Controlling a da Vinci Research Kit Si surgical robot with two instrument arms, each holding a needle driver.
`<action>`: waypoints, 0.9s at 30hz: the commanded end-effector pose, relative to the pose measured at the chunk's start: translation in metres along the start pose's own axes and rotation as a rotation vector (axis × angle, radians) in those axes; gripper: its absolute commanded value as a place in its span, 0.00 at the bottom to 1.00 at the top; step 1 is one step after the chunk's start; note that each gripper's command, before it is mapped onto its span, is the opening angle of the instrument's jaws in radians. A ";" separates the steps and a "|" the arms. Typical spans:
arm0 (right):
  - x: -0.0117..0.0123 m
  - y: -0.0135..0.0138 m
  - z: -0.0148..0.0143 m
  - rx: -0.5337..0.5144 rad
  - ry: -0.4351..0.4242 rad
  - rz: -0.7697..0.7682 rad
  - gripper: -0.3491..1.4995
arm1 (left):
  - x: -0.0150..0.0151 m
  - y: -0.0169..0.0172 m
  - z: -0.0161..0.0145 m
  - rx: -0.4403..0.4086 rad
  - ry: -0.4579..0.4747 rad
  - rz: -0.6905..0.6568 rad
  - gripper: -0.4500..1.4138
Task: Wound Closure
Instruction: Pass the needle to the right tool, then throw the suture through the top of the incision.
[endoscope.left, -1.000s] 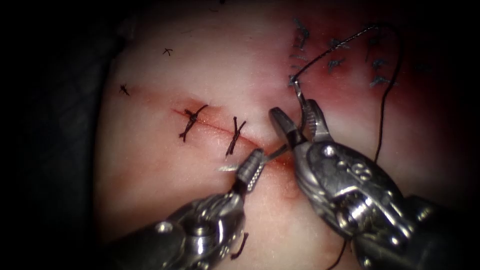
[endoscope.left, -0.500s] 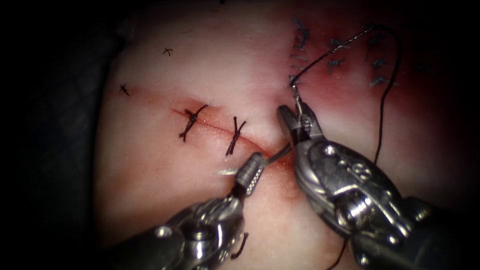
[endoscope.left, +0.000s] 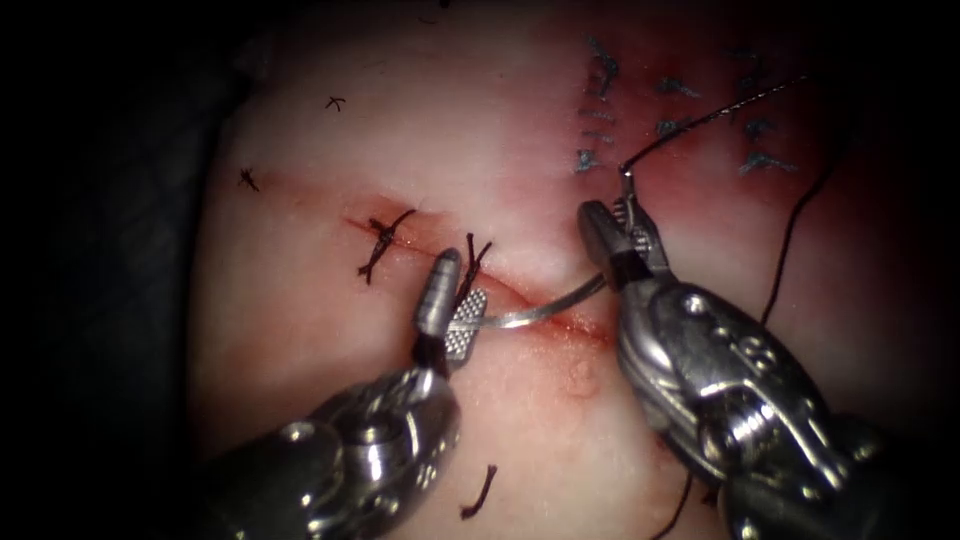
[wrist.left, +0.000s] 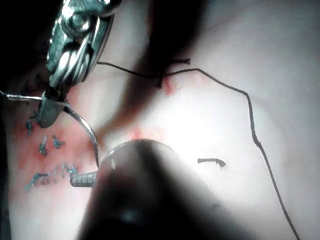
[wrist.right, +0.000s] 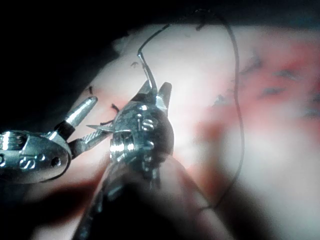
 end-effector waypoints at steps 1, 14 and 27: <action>0.0006 0.0017 0.0008 0.083 0.026 -0.121 0.00 | 0.0001 0.0001 0.0003 -0.078 0.010 -0.079 0.66; 0.0010 0.0076 0.0023 0.611 0.269 -0.477 0.00 | -0.0047 -0.0021 -0.0023 -0.456 0.157 -0.425 0.55; 0.0017 0.0061 0.0045 0.712 0.394 -0.767 0.00 | -0.0047 0.0044 -0.0014 -0.854 0.192 -0.490 0.06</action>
